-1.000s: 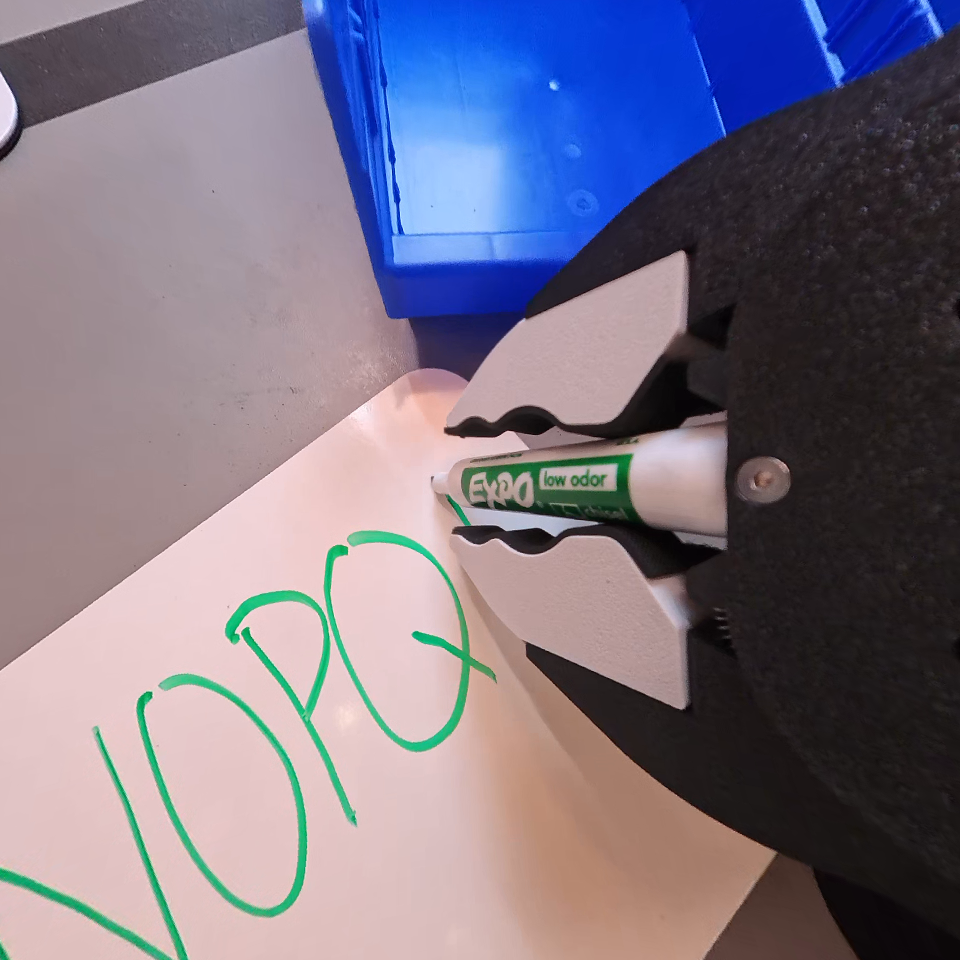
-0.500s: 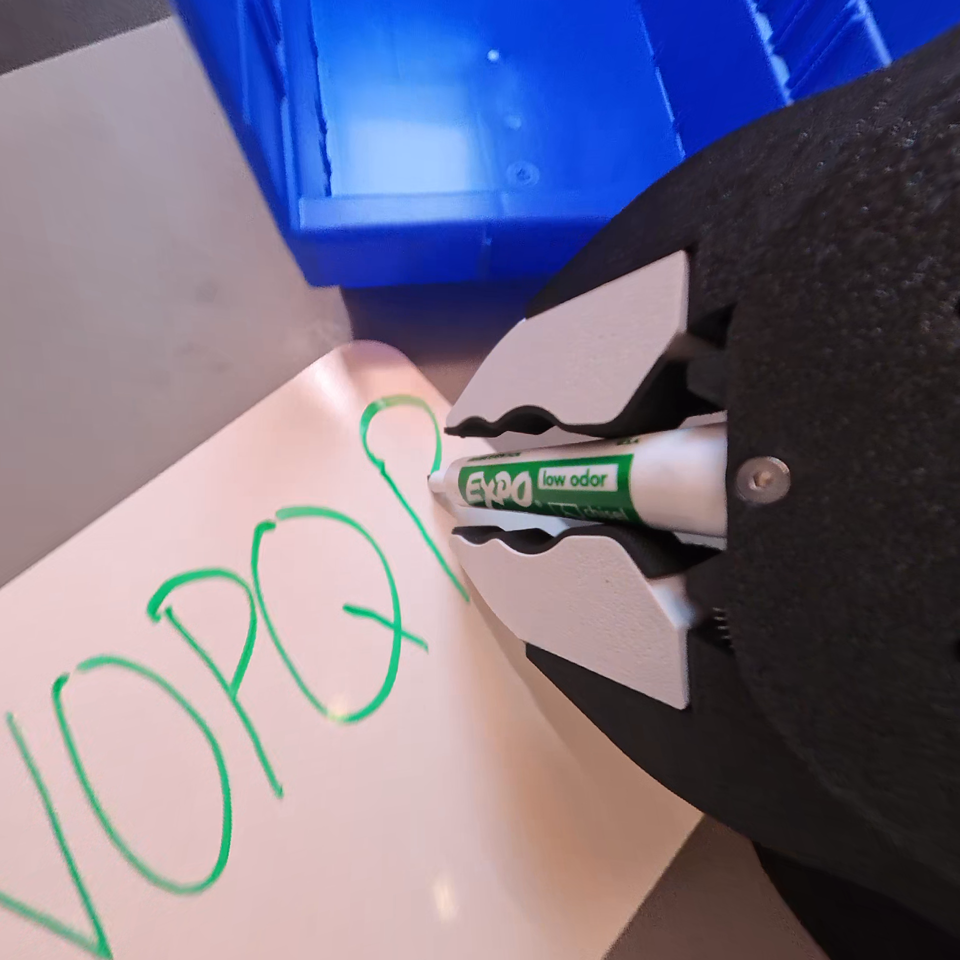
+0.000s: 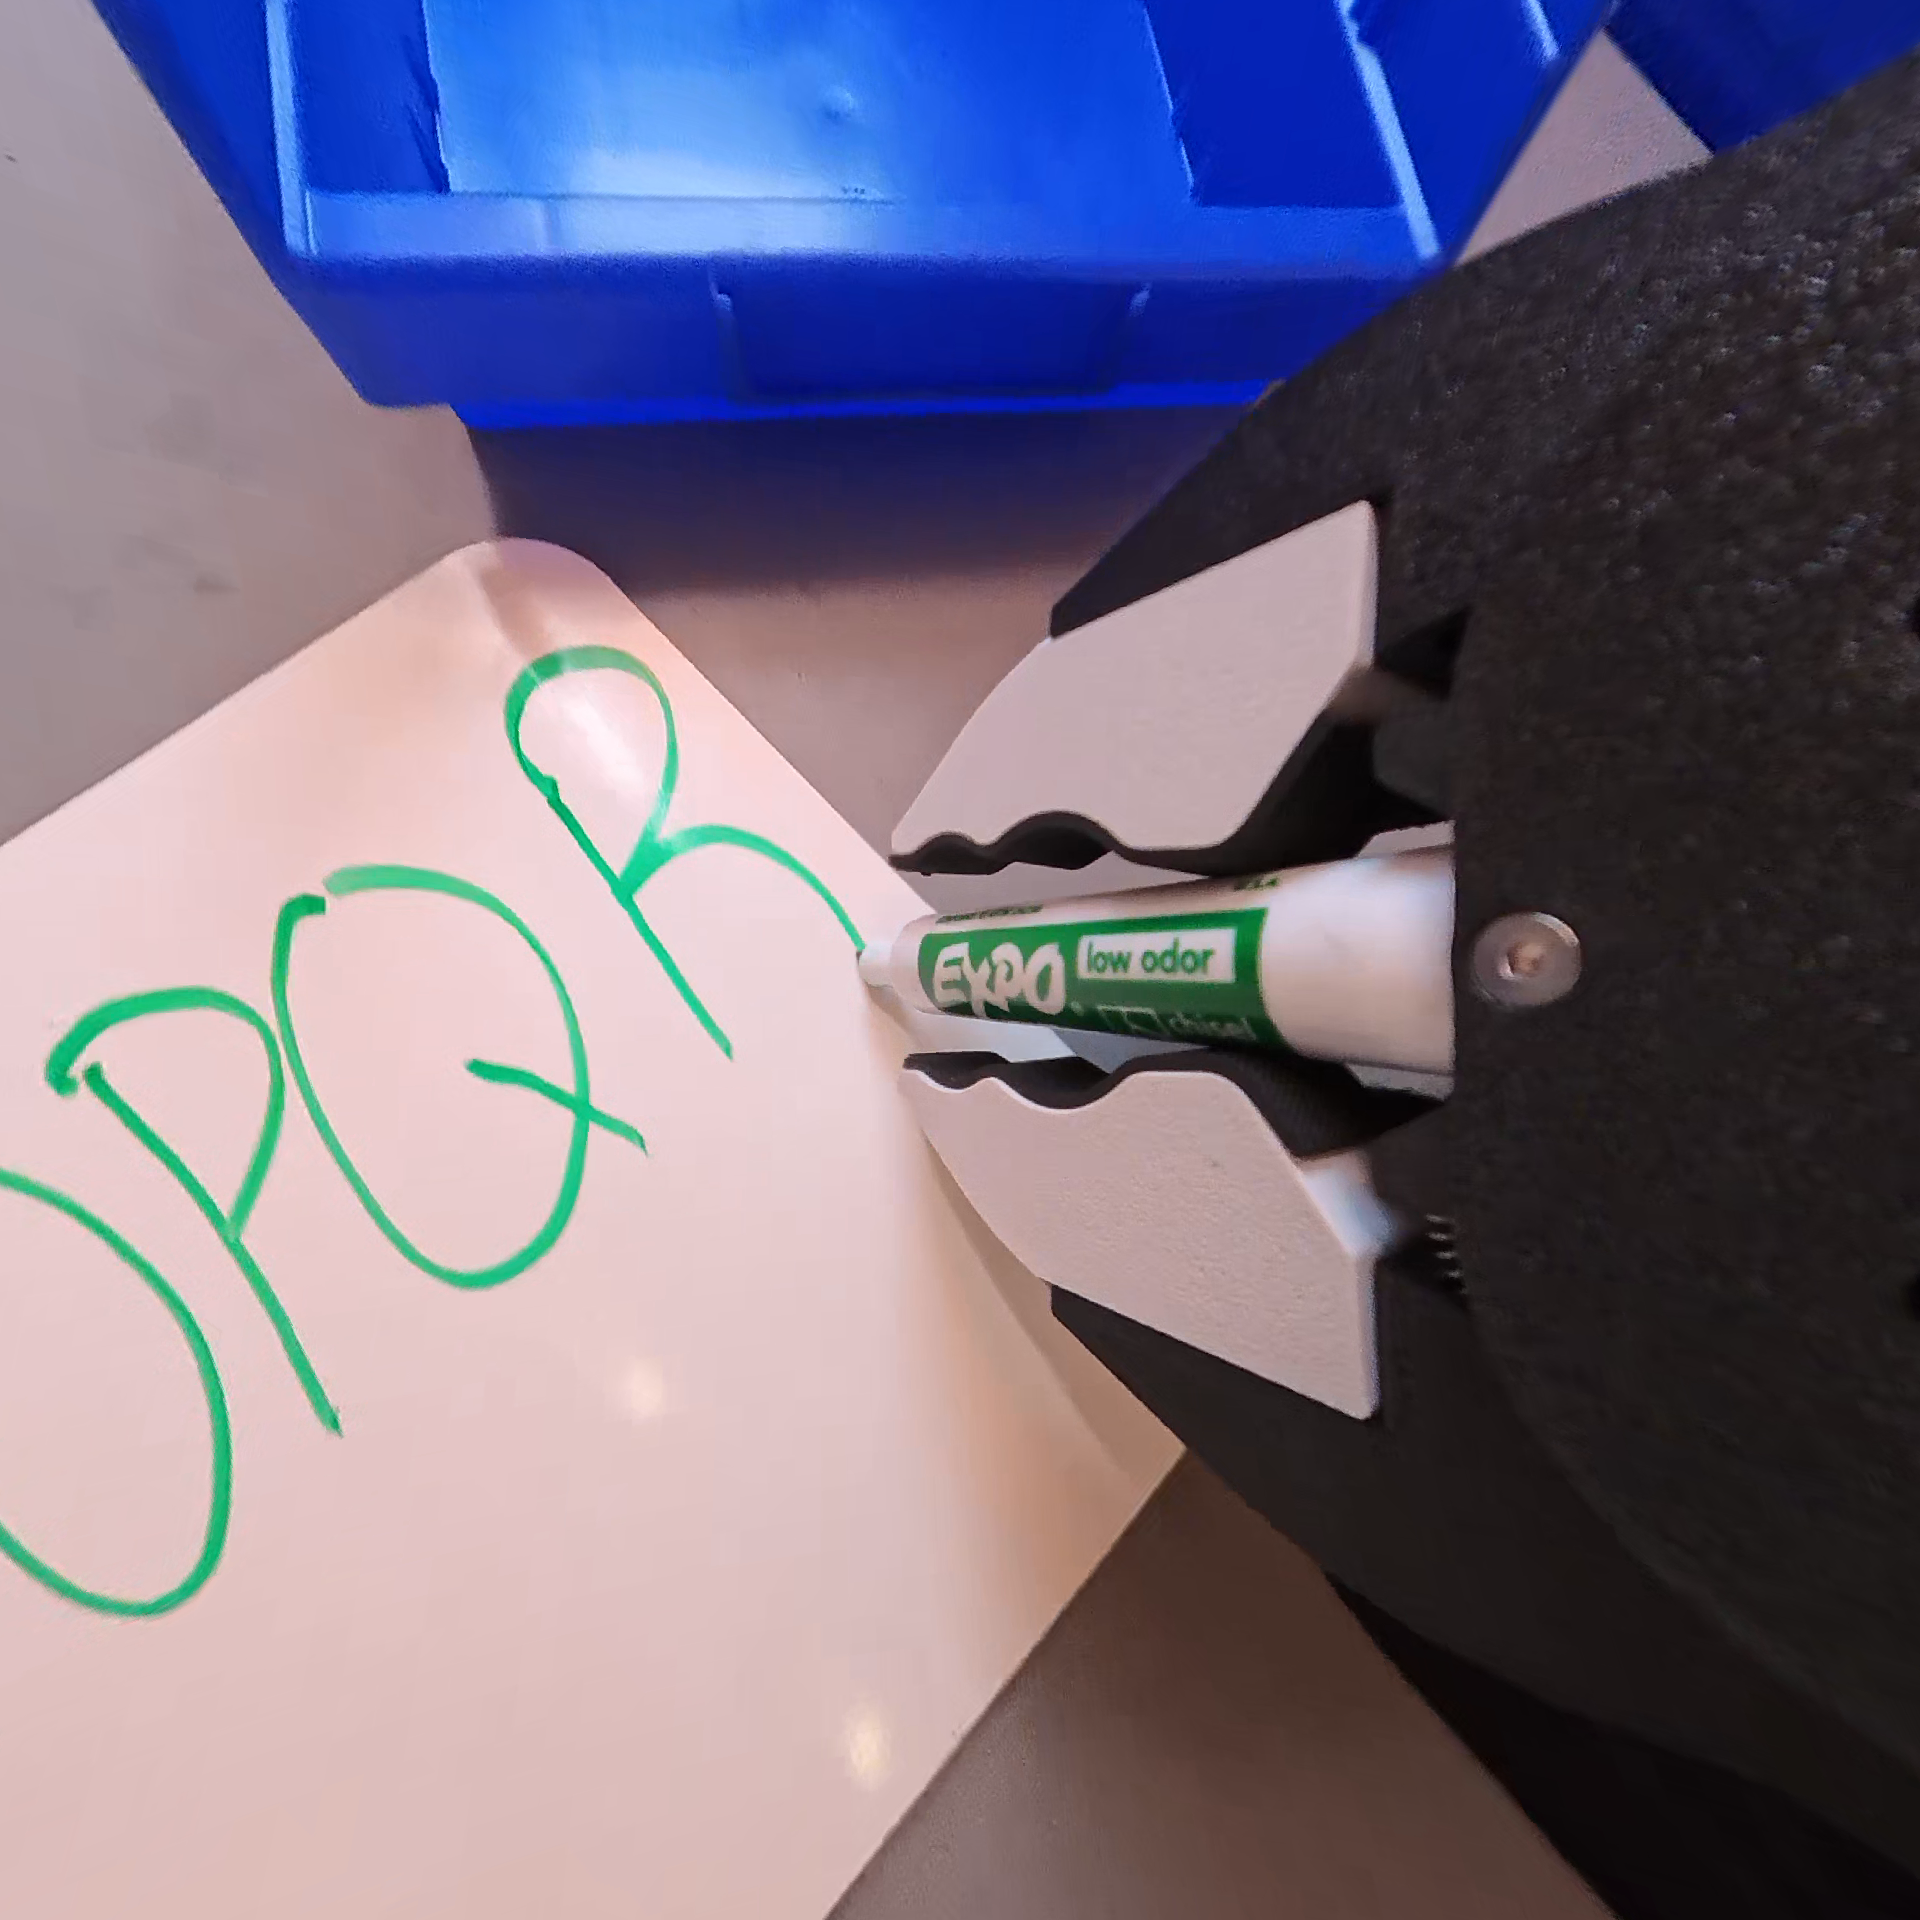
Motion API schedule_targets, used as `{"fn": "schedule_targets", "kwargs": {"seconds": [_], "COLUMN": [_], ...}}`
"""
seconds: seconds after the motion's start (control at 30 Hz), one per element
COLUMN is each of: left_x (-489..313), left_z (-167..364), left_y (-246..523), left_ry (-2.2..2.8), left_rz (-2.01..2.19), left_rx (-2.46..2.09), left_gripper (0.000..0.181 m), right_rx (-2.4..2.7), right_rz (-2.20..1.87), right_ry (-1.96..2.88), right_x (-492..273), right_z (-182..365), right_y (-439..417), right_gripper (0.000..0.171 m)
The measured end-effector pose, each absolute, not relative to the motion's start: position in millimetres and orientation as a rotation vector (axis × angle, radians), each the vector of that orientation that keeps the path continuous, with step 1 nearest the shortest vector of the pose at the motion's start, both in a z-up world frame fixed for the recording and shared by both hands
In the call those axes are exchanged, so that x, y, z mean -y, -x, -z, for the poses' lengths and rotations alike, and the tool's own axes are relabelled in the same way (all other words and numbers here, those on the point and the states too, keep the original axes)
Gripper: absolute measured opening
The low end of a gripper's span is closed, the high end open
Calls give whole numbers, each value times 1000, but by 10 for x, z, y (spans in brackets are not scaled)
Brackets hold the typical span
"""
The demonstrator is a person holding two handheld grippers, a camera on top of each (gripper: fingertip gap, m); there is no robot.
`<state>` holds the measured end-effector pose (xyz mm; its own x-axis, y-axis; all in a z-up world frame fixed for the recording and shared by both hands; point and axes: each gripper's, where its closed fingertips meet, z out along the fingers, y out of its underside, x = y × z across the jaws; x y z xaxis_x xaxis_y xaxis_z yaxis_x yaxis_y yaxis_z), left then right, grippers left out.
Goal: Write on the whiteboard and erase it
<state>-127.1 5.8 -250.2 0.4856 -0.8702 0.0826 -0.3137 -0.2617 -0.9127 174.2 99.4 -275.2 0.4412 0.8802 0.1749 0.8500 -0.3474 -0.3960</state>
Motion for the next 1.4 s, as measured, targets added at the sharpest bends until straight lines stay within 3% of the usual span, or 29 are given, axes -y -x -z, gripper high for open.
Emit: {"fn": "schedule_targets", "kwargs": {"seconds": [0.13, 0.3, 0.53, 0.73, 1.03, 1.4], "left_x": [-49, 85, 308, 453, 747, 890], "left_z": [2487, 2221, 1768, 1459, 1377, 1180], "left_y": [1263, 1133, 791, 463, 182, 165], "left_ry": [1796, 1586, 1296, 1142, 1042, 976], "left_rz": [762, 804, 814, 787, 887, 969], "left_rx": [-1001, -1055, -1124, -1177, -1230, -1178], "left_gripper": [20, 20, 20, 20, 20, 20], "right_rx": [1363, 1234, 1000, 827, 703, 632], "right_rz": [-137, -541, -1208, -1535, -1829, -1877], "right_ry": [2150, 1820, 1565, 1443, 1346, 1287], "right_x": [-978, -674, -50, 326, 696, 836], "right_z": [2491, 1879, 1637, 1437, 1342, 1248], "right_y": [-1600, -932, -117, 118, 123, 85], "right_gripper": [34, 34, 34, 34, 34, 34]}}
